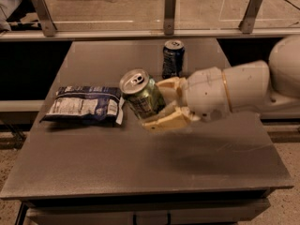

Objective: Knock green can over

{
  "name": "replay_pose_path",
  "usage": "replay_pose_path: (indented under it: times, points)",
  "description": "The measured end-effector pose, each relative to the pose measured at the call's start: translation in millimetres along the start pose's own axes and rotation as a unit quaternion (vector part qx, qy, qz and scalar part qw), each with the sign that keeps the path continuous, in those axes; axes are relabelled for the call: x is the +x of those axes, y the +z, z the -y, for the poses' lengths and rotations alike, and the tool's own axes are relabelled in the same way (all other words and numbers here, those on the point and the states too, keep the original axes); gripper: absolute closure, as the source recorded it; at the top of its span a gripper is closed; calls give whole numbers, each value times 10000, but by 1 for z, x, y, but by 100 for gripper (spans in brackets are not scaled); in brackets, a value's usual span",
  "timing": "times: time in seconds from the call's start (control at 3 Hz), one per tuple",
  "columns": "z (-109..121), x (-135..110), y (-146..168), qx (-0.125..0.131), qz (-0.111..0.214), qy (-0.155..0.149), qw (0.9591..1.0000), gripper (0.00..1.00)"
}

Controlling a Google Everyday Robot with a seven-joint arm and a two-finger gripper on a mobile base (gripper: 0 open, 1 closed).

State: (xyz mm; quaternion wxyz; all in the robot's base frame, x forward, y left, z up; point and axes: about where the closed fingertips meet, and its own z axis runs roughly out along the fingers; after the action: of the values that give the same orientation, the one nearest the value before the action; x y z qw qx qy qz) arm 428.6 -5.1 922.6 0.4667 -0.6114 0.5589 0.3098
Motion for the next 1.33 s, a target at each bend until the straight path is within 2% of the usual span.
replay_pose_path:
  times: [0.33,0.67,1.0,1.33]
  points:
    - [10,-32,-31,-395,-969,-292,9941,100]
    - [10,-25,-55,-825,-2016,-39,9760,100]
    - [-13,4,-52,-1574,-3143,466,9350,100]
    - [-39,58,-53,-2062,-4445,1095,8648,100]
